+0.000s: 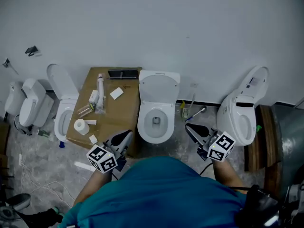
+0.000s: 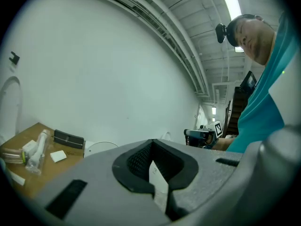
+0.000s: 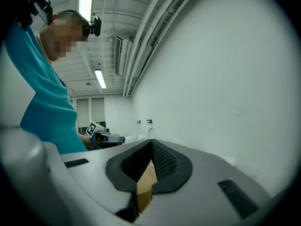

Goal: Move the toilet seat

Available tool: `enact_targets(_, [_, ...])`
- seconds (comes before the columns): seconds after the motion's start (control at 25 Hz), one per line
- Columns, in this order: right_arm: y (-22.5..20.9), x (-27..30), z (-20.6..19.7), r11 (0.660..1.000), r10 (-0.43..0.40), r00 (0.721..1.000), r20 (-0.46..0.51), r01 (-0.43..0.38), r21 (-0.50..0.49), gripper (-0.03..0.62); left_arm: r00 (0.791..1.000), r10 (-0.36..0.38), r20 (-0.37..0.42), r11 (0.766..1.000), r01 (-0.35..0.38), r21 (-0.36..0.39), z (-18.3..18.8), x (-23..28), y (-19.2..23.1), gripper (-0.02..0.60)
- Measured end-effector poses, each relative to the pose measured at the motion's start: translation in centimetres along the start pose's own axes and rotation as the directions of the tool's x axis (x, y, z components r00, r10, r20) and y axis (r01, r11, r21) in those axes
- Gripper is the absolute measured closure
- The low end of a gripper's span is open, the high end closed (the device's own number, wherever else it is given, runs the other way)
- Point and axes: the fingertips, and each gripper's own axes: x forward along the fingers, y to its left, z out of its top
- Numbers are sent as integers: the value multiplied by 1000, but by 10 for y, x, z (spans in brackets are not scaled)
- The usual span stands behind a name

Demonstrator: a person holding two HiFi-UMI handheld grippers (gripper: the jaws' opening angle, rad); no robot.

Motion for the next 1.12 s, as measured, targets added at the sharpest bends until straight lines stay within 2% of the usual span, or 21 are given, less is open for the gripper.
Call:
enact_targets(0.2, [-61,-8,19,994,107,994,2,-107,-16,594,995,99,26,995,-98,-32,2,53,-7,578])
enact_targets(0.36, [-95,-6,14,986,167,986,-10,-167,-1,594,988,156,15,987,-155,-39,-2,79,-9,578])
enact_targets(0.6, [-110,22,-4,978,206,978,-32,-204,52,594,980,197,-26,978,-198,-64,-16,81,13,578])
enact_targets(0.76, [-107,62,-13,979,199,978,-65,-196,59,594,985,173,-22,981,-174,-82,-16,75,49,578])
enact_targets(1.12, [-90,158,-10,993,115,987,-112,-109,53,594,997,29,-68,997,-33,-65,0,58,137,578])
